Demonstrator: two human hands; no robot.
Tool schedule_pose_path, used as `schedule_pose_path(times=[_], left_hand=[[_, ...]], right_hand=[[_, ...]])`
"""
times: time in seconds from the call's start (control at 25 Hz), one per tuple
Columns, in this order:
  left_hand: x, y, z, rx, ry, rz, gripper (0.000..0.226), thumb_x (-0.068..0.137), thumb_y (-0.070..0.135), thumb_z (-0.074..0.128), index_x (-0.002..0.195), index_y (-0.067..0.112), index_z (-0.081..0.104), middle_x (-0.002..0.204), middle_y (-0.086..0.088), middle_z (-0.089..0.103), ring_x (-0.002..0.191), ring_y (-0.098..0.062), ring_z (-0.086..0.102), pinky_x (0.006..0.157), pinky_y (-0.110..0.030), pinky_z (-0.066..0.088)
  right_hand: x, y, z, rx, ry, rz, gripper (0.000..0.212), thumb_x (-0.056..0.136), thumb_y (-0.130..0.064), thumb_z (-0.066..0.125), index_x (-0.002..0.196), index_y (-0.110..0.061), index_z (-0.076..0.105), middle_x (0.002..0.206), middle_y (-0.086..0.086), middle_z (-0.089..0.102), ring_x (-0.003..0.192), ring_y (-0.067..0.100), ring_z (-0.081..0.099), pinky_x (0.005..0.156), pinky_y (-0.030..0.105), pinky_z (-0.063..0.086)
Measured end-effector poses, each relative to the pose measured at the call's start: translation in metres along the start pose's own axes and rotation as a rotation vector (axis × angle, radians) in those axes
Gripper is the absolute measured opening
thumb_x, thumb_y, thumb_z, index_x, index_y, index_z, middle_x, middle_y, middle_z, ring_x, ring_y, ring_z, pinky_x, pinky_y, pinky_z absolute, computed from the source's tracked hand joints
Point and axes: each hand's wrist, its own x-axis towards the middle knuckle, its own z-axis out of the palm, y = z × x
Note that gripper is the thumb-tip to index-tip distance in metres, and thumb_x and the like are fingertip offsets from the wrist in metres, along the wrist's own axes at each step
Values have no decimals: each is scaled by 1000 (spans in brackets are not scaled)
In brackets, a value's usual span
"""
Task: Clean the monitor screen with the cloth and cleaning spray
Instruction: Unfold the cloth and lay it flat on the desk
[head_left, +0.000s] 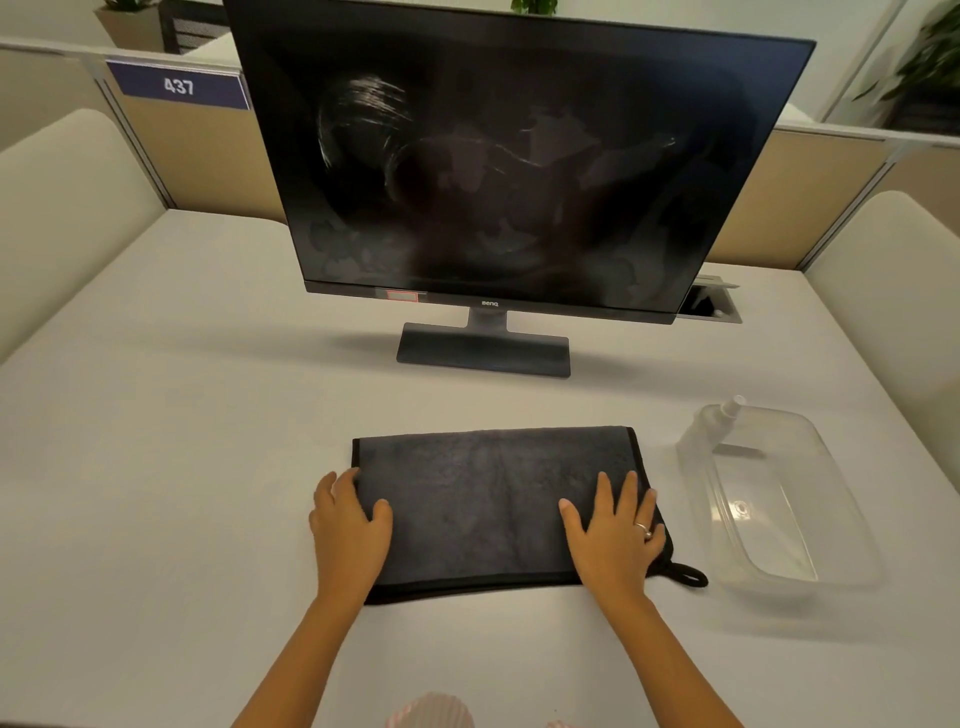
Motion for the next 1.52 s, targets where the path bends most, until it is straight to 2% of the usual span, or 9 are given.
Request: schedule_pose_path(times=[0.2, 0.4, 0.52, 0.68, 0.76, 0.88, 1.08, 1.28, 1.52], left_hand=[[22, -4, -16, -73, -131, -236, 53, 87, 31, 62, 130, 7, 41, 119, -12, 58, 106, -32, 56, 84, -40, 47], [34, 5, -20, -44, -378, -258, 26, 86, 35, 62, 80, 9, 59, 82, -7, 63, 76, -22, 60, 68, -37, 51], [28, 33, -18, -231, -433, -226, 15, 88, 32, 57, 96, 19, 55, 93, 1, 61, 83, -13, 57, 62, -27, 46], [3, 88, 2, -313, -443, 90, 29, 86, 23, 61, 111, 25, 46, 111, 6, 56, 93, -10, 58, 77, -29, 52], [-21, 110, 20, -358, -673, 273, 51, 86, 30, 62, 131, 29, 37, 129, 14, 47, 111, -8, 54, 91, -26, 47], [-56, 121, 47, -287, -950, 429, 69, 85, 47, 55, 142, 47, 16, 136, 26, 37, 119, 11, 40, 94, -11, 38], [-79, 90, 62, -183, -830, 568, 40, 91, 34, 48, 131, 39, 45, 126, 17, 58, 108, 8, 52, 86, -4, 40], [-75, 76, 49, -423, -494, 518, 24, 90, 10, 50, 95, 27, 66, 90, 14, 68, 88, -9, 64, 75, -20, 53], [-59, 64, 39, -450, -204, 378, 29, 89, 5, 55, 94, 34, 57, 97, 16, 61, 95, -2, 58, 72, -14, 50]], right_hand=[[3, 13, -8, -1, -53, 40, 78, 88, -65, 35, 149, -22, 15, 158, 10, 3, 144, 35, 4, 112, 55, 15], [-10, 3, -12, -70, -43, -36, 67, 93, -55, 39, 148, -24, 19, 158, 9, 3, 145, 34, -2, 113, 52, 14], [-20, -8, -18, 141, -79, -189, 56, 92, -40, 52, 142, -24, 34, 156, 7, 14, 145, 30, 5, 113, 47, 20], [-20, -26, -47, 977, -361, -84, 23, 88, -37, 61, 111, -30, 61, 122, -3, 59, 112, 15, 59, 91, 30, 51], [-10, -26, -62, 1247, -524, 89, 32, 88, -51, 55, 109, -28, 62, 114, -1, 66, 102, 15, 65, 83, 33, 55], [8, -7, -66, 1208, -544, 204, 48, 87, -56, 53, 119, -21, 59, 116, -3, 62, 113, 18, 56, 95, 40, 47], [6, 8, -56, 973, -437, 164, 51, 83, -14, 69, 130, -15, 48, 97, 4, 67, 89, 15, 66, 63, 21, 54], [-3, -4, -49, 906, -404, -19, 60, 78, -29, 75, 129, -34, 45, 111, 0, 58, 105, 14, 55, 85, 29, 49], [11, -17, -72, 835, -278, -214, 44, 88, -4, 52, 121, -32, 58, 126, -8, 51, 104, 5, 48, 84, 18, 47]])
